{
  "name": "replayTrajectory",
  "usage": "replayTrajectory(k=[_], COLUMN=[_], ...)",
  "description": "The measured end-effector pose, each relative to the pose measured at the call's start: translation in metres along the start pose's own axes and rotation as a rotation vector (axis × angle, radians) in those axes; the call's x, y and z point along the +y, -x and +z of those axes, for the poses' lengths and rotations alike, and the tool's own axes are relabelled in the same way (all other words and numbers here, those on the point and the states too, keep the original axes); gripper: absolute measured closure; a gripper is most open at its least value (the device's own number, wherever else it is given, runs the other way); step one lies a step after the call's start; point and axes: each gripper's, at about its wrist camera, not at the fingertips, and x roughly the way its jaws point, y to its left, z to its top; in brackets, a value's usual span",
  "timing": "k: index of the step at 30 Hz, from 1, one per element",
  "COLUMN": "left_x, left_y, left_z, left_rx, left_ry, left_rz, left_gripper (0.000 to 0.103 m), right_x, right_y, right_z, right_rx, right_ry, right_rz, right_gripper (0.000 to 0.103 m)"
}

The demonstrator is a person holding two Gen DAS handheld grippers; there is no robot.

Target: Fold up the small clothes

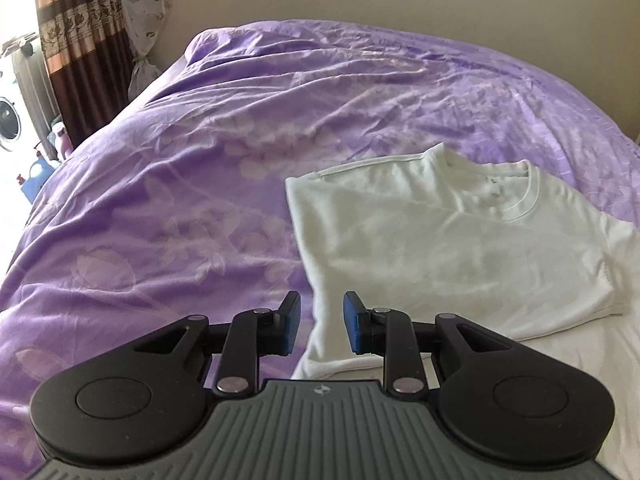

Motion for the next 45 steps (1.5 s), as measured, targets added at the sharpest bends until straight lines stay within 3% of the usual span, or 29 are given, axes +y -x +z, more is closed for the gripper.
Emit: replayTrajectory(k=[3,5,9,15,17,21,26,31,35,39,42,45], left_x=[0.004,0.009,0.02,0.024,0.023,0.028,0.027,0.028,0.027,0.018,0.01,-0.001], left_y=[-0.002,-0.004,0.003,0.033,0.042,0.063,0.063,0.044,0.023,0.007,-0.002,-0.012], left_z=[-0.001,-0.001,0.002,0.007,0.011,0.017,0.013,0.0,-0.007,-0.01,-0.011,-0.009], left_rx=[0.015,0.033,0.069,0.04,0.043,0.005,0.005,0.038,0.081,0.112,0.131,0.146], left_ry=[-0.015,-0.009,0.01,0.017,0.005,0.04,0.052,0.082,0.107,0.088,0.082,0.084], left_rz=[0.025,0.021,-0.047,-0.116,-0.133,-0.25,-0.327,-0.382,-0.429,-0.446,-0.458,-0.497], left_gripper=[0.073,0.077,0.078,0.079,0.079,0.079,0.079,0.079,0.079,0.072,0.066,0.06], right_x=[0.016,0.036,0.092,0.209,0.251,0.32,0.375,0.384,0.369,0.348,0.341,0.341], right_y=[-0.002,0.004,0.036,0.107,0.128,0.161,0.171,0.139,0.088,0.053,0.042,0.045], right_z=[0.002,-0.003,-0.02,-0.086,-0.118,-0.189,-0.284,-0.39,-0.459,-0.503,-0.51,-0.502], right_rx=[-0.023,-0.065,-0.151,-0.147,-0.107,-0.03,0.124,0.3,0.43,0.531,0.583,0.605], right_ry=[0.106,0.228,0.443,0.705,0.792,0.954,1.055,1.105,1.131,1.138,1.125,1.115], right_rz=[-0.047,-0.088,-0.078,0.167,0.25,0.383,0.552,0.615,0.567,0.512,0.519,0.539], right_gripper=[0.096,0.101,0.101,0.102,0.102,0.102,0.102,0.102,0.102,0.1,0.092,0.065])
